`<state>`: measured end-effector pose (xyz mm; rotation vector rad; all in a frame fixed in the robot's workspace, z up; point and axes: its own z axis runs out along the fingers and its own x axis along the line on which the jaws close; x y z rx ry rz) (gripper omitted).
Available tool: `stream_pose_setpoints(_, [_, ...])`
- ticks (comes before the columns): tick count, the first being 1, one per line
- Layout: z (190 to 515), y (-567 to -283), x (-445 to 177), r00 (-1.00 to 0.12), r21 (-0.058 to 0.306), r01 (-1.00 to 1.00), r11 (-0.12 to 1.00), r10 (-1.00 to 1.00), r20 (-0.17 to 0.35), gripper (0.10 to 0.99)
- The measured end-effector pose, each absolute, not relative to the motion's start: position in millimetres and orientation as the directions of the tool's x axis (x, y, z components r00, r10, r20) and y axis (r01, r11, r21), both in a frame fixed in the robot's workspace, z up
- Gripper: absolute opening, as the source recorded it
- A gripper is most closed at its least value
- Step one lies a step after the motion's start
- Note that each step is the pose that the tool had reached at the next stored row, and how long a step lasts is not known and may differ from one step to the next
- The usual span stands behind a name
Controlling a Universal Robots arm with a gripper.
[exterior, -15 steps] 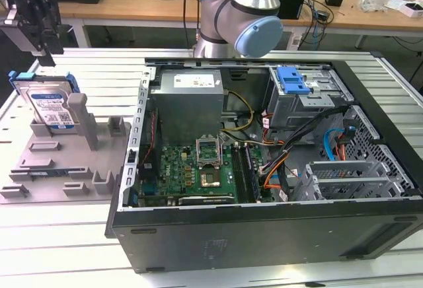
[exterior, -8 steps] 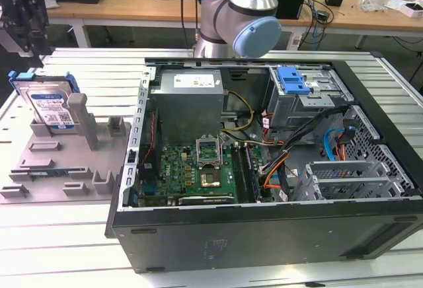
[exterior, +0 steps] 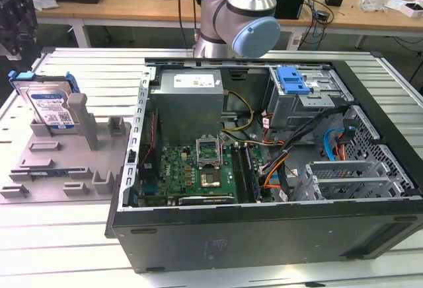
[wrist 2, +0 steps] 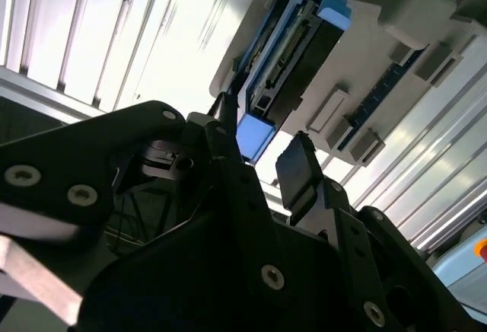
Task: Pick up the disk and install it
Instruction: 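Pick up the disk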
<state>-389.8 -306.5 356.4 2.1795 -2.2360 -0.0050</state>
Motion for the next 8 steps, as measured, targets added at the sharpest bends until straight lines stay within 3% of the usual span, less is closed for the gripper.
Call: stream_pose_setpoints(8, [348.9, -309.2, -391.2, -0.025, 0.021, -0.999, 0.026, -1.0, 0.017, 0.482])
